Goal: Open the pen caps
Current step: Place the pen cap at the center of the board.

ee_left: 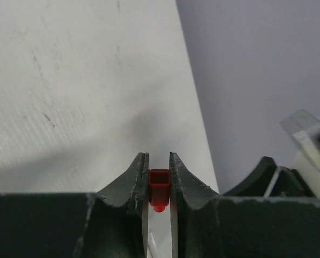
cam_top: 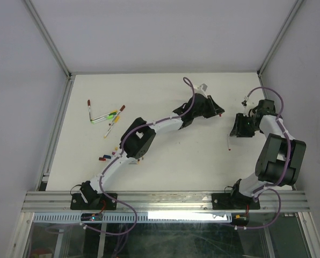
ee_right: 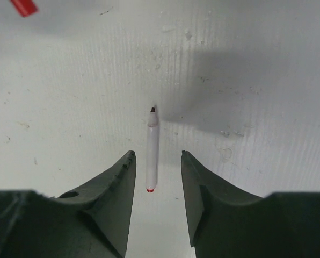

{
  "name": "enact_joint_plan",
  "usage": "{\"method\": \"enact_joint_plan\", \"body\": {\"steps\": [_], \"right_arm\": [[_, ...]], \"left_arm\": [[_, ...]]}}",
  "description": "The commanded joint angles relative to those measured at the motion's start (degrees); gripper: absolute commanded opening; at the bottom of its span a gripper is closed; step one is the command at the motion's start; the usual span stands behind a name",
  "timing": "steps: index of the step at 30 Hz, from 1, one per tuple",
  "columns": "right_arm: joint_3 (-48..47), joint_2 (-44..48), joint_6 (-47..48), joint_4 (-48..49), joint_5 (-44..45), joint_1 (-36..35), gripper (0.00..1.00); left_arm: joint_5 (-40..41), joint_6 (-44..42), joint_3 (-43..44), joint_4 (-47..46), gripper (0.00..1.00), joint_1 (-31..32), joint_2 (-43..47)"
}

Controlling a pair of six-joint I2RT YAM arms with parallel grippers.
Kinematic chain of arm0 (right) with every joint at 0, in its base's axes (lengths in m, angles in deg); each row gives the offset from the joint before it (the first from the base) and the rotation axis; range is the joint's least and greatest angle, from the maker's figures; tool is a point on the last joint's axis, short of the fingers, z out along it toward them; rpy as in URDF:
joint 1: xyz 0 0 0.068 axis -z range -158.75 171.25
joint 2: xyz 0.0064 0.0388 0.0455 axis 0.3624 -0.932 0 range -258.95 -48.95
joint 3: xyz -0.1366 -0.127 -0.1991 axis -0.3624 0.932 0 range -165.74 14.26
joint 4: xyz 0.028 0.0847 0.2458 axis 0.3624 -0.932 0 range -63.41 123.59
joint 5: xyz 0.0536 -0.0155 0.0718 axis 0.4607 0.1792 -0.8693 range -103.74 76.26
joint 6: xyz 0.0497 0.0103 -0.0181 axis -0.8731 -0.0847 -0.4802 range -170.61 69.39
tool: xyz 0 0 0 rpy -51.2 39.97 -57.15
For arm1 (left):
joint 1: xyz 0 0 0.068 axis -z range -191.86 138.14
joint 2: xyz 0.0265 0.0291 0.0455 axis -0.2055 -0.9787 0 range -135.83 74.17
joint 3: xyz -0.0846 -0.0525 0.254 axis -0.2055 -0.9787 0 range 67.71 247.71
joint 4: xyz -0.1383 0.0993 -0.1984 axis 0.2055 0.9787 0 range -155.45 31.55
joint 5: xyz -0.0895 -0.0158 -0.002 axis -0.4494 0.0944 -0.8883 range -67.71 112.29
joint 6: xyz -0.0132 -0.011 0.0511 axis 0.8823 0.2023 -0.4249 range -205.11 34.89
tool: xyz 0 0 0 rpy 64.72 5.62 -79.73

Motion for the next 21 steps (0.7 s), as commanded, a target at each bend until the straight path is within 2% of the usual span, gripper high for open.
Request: {"method": "enact_joint_plan", "body": {"steps": [1, 6, 21], "right_arm": [[-1.95, 0.65, -0.99, 2.30, 0.66, 1.11, 0.42], [-1.78, 1.27, -1.16, 2.47, 0.29, 1.70, 0.42], [-1.51, 1.88, -1.35, 2.37, -1.16, 2.60, 0.42]], "left_arm": [[5.80, -4.39, 7.66, 9.20, 0.00, 2.26, -2.57], [12.88, -9.95, 7.92, 12.19, 0.00, 3.99, -2.56], [21.16, -16.14, 13.54, 12.77, 0.00, 7.50, -7.67]]}}
